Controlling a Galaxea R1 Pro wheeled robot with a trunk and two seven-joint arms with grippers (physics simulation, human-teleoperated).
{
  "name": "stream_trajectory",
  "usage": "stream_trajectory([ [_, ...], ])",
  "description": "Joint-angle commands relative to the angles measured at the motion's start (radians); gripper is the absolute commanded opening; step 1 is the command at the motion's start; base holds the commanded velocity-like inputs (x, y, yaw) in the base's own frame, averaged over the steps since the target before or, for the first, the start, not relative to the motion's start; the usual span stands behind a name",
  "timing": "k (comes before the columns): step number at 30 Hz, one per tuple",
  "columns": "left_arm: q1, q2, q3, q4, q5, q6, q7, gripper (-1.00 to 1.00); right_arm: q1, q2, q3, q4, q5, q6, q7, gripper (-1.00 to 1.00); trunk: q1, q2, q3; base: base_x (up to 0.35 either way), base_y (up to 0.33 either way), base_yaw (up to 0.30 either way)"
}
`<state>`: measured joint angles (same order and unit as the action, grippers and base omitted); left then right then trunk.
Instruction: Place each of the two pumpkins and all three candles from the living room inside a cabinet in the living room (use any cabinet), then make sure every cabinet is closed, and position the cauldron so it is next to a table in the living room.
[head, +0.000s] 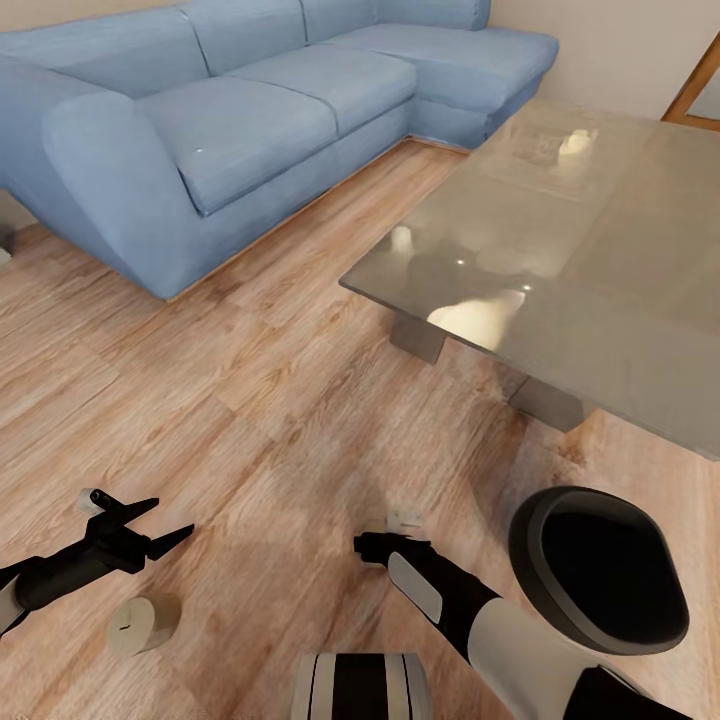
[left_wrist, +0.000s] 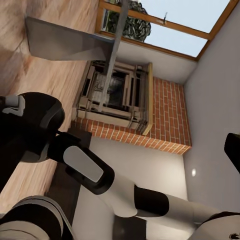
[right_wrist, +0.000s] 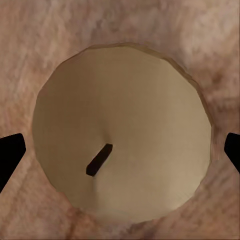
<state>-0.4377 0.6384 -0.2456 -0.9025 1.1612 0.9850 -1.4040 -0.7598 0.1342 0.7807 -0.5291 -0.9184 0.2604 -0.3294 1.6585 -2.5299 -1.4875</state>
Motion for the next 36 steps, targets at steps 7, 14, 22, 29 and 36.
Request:
stream_trajectory([
  [7, -0.001, 0.001, -0.004, 0.001, 0.005, 0.011, -0.004, 1.0, -0.001, -0.001, 0.003, -0.002, -0.007, 0.002, -0.008, 1.0, 0.0, -0.001, -0.005, 0.0, 0.0, 0.0],
  [14, -0.001, 0.001, -0.004, 0.001, 0.005, 0.011, -0.004, 1.0, -0.001, -0.001, 0.003, -0.002, -0.007, 0.002, -0.008, 1.0, 0.0, -0.001, -0.005, 0.0, 0.0, 0.0],
  [22, -0.001, 0.001, -0.004, 0.001, 0.005, 0.011, -0.004, 1.0, -0.001, -0.001, 0.003, -0.002, -0.004, 0.002, -0.008, 1.0, 0.0, -0.001, -0.005, 0.0, 0.0, 0.0],
  [29, -0.001, 0.001, -0.004, 0.001, 0.005, 0.011, -0.004, 1.0, -0.001, 0.0, 0.004, -0.002, -0.004, 0.002, -0.001, 1.0, 0.002, -0.002, -0.02, 0.0, 0.0, 0.0],
  [36, -0.001, 0.001, -0.004, 0.001, 0.005, 0.011, -0.004, 1.0, -0.001, 0.0, 0.003, -0.002, -0.003, 0.002, 0.001, 1.0, 0.002, -0.002, -0.02, 0.0, 0.0, 0.0],
])
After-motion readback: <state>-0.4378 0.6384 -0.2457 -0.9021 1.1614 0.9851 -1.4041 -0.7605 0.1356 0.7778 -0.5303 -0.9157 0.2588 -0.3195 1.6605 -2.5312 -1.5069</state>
